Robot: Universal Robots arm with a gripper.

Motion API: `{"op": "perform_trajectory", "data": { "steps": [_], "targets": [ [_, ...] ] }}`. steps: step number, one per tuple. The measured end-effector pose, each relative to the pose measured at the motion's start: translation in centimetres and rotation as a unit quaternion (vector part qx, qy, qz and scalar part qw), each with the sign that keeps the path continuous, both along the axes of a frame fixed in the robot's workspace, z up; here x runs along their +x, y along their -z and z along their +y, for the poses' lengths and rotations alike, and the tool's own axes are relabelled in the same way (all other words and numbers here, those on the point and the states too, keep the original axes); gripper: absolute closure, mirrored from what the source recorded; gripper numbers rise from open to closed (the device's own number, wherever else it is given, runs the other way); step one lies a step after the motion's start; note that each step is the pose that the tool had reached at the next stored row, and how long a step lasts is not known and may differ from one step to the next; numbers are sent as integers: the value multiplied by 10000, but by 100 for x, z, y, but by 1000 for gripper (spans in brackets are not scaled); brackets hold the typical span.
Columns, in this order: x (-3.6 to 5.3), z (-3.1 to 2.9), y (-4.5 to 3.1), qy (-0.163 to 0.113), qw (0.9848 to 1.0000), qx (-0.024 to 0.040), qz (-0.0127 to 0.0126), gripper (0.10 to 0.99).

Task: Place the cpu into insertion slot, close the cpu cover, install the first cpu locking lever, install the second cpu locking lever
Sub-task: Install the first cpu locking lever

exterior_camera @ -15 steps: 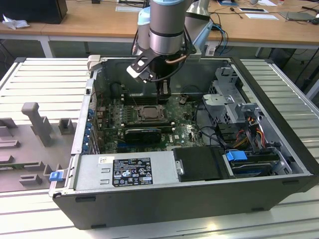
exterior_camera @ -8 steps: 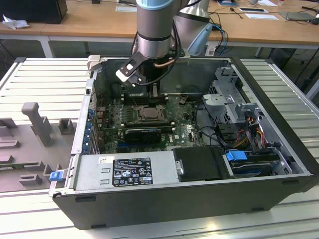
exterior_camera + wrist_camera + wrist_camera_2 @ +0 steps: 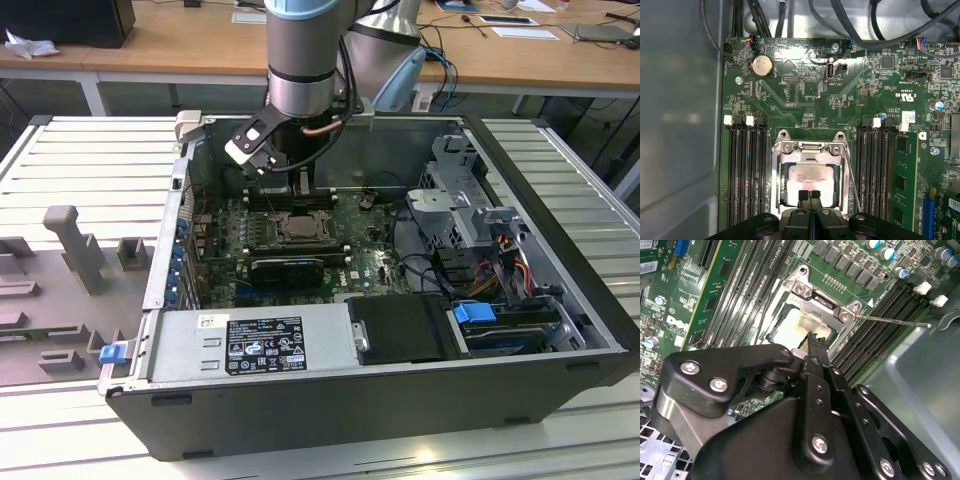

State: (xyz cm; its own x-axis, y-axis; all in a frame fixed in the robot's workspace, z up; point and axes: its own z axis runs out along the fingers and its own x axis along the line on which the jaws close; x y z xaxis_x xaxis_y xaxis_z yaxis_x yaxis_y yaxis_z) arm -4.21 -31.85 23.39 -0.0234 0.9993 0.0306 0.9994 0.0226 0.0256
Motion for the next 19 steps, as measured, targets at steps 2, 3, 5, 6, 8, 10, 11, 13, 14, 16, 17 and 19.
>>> {"op": "perform_trajectory", "data": {
  "steps": [2,3,5,6,8,10,11,13,14,16,17,19],
  "targets": [
    [0,-1,-14,0,10000,0,0,980],
    [-1,0,-44,-1,10000,0,0,980],
    [0,0,-100,-1,10000,0,0,980],
    [-1,0,-123,-1,10000,0,0,980],
    [0,0,-158,-1,10000,0,0,980],
    [-1,0,-224,-1,10000,0,0,980],
    [-1,0,-259,-1,10000,0,0,980],
    [-1,0,-301,-2,10000,0,0,980],
    [-1,0,-315,-2,10000,1,0,980],
    [0,0,-365,-2,10000,0,0,980],
    [-1,0,-382,-2,10000,0,0,980],
    [-1,0,-454,-3,10000,0,0,980]
  ]
}}
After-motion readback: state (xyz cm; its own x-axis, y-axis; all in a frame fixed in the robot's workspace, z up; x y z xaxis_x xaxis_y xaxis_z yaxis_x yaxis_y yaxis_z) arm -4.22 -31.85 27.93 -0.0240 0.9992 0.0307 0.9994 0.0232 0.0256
